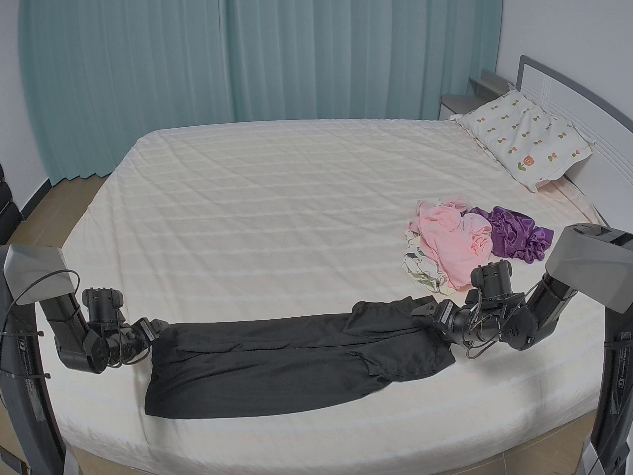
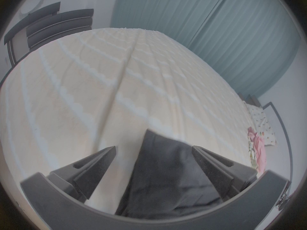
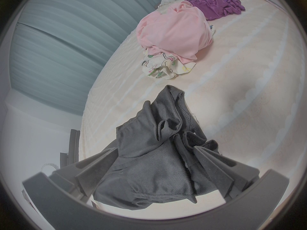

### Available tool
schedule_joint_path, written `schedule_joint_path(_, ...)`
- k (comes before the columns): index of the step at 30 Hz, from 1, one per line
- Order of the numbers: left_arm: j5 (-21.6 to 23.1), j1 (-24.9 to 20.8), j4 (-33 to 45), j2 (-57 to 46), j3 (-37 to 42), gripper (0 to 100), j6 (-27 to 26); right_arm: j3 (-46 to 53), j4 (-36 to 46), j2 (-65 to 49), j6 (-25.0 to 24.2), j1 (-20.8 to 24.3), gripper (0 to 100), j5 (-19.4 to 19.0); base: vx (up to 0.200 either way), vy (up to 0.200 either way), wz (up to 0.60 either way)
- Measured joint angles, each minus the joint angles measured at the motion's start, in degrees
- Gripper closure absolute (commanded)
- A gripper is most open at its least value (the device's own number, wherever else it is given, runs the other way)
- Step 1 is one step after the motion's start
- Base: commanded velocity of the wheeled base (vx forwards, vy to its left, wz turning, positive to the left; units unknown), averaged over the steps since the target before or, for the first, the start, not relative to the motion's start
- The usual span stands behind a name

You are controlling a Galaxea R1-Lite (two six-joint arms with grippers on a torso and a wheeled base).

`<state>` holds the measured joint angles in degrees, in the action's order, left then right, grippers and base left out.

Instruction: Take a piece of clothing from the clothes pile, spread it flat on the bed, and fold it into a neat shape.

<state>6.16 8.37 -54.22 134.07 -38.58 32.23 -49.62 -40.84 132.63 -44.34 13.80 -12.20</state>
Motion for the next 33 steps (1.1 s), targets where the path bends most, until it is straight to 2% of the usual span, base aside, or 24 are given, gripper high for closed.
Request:
schedule_joint_path(6, -0.39, -0.78, 2.44, 0.63, -3.91, 0, 1.67, -0.05, 0.0, 0.28, 0.02, 0.0, 0, 0.0, 0.0, 0.0, 0.0)
schedule_joint_path(11, -0.33, -0.74, 7.84, -1.13, -4.9, 0, 1.54, -0.02, 0.0, 0.46, 0.05, 0.06, 0, 0.02, 0.0, 0.0, 0.0)
schedule_joint_path(23, -0.3, -1.9, 8.13, 1.97, -7.28, 0, 0.2, -0.46, -0.02, 0.99, 0.11, 0.15, 0, 0.02, 0.0, 0.0, 0.0)
schedule_joint_path(24, -0.35, -1.94, 8.11, 2.15, -7.25, 100, -0.1, -0.51, 0.0, 1.02, 0.13, 0.15, 0, 0.02, 0.0, 0.0, 0.0)
schedule_joint_path(33, -1.15, -2.05, 7.95, 2.95, -7.58, 100, 0.22, -0.74, -0.1, 1.51, 0.3, 0.15, 0, 0.09, 0.0, 0.0, 0.0)
